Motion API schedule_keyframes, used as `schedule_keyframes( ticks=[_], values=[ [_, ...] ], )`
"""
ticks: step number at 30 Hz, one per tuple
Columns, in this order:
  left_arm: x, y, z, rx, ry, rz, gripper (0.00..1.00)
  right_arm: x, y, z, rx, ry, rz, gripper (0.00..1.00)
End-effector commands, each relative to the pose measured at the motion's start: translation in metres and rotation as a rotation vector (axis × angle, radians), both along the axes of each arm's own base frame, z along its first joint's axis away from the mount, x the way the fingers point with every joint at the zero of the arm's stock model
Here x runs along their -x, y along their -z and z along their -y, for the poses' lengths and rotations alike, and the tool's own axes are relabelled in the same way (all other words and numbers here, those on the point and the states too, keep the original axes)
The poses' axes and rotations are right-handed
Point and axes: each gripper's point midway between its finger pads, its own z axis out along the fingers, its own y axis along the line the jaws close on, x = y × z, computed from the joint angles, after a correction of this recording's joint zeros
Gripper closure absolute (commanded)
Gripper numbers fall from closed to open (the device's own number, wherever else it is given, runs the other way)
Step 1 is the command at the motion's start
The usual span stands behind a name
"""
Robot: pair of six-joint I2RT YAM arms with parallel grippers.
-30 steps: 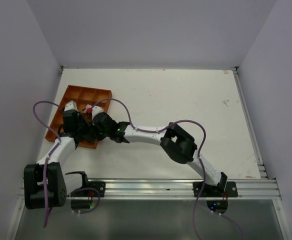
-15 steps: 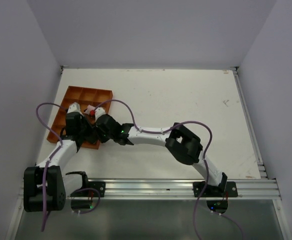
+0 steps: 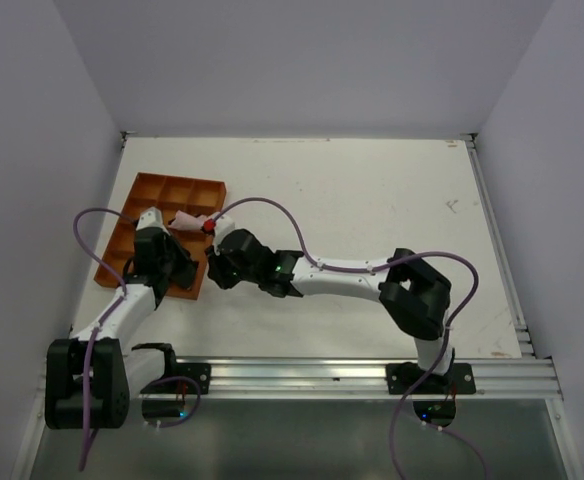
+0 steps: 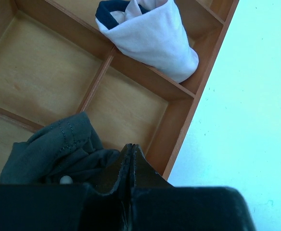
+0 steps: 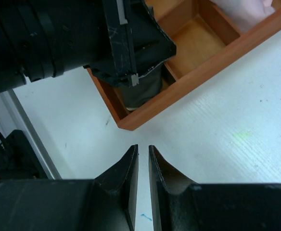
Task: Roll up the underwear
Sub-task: Place the rolled underwear into the container
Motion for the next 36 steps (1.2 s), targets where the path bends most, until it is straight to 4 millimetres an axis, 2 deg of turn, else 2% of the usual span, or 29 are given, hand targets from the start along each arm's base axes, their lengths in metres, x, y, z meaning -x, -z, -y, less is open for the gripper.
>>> schedule_keyframes(
  ticks=[1,4,6,11,36],
  values=[
    [0.027,0.026,-0.001,-0.018,-0.007,-0.142,1.00,-0.006,-0.044,0.000,-0.069,0.006,0.068,0.81],
    [0.011,0.009,0.000,-0.033,0.023,-0.104,0.92,-0.005,-0.045,0.006,-0.060,0.018,0.071,0.81],
    [0.008,0.005,0.005,-0.014,0.050,-0.106,0.89,-0.007,-0.046,0.009,-0.050,0.025,0.078,0.81],
    [-0.001,-0.018,0.010,-0.002,0.078,-0.050,0.87,-0.007,-0.043,0.016,-0.023,0.031,0.087,0.81],
    [-0.011,-0.050,0.018,0.023,0.116,-0.013,0.83,-0.004,-0.036,0.025,-0.013,0.042,0.064,0.81]
  ],
)
